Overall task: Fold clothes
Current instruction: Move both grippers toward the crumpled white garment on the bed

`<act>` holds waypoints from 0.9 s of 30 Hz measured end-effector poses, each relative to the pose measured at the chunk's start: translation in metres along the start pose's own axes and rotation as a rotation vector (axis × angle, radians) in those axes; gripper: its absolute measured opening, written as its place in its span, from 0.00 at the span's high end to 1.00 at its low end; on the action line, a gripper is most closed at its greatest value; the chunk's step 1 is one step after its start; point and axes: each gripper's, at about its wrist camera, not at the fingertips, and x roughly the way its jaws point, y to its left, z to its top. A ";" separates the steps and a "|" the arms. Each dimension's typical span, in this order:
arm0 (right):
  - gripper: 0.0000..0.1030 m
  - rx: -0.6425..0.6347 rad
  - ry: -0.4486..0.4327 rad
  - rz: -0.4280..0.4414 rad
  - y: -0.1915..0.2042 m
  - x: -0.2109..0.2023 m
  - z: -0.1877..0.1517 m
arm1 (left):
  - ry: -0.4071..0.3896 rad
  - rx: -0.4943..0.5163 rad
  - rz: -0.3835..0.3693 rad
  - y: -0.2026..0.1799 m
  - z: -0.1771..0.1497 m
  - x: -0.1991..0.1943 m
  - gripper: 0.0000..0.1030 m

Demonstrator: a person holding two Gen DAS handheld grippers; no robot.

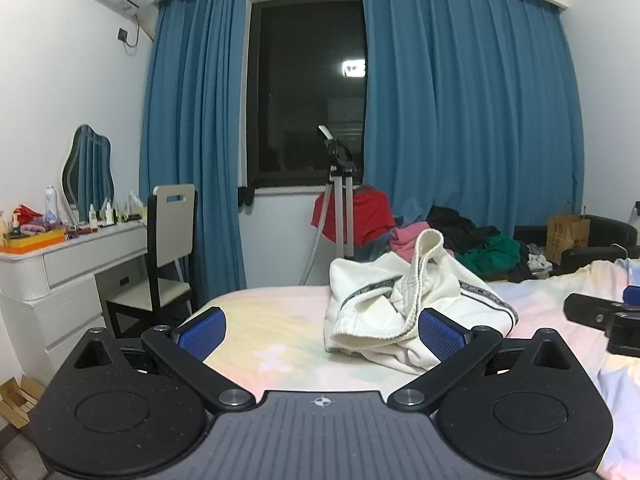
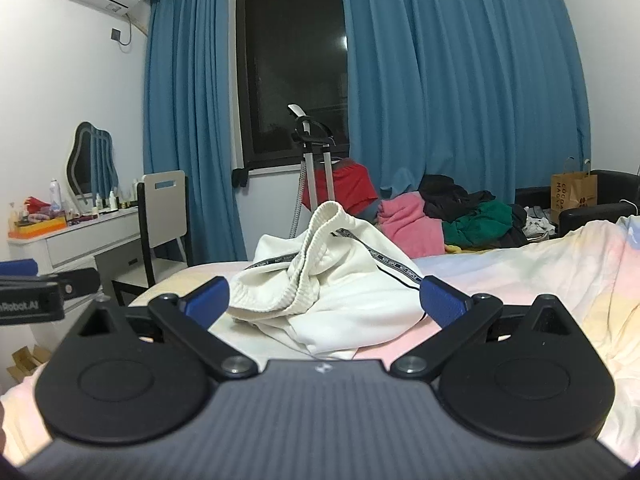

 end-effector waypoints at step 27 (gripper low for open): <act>0.50 0.008 0.028 -0.016 0.004 0.006 -0.010 | 0.024 0.014 -0.023 -0.016 -0.061 0.024 0.00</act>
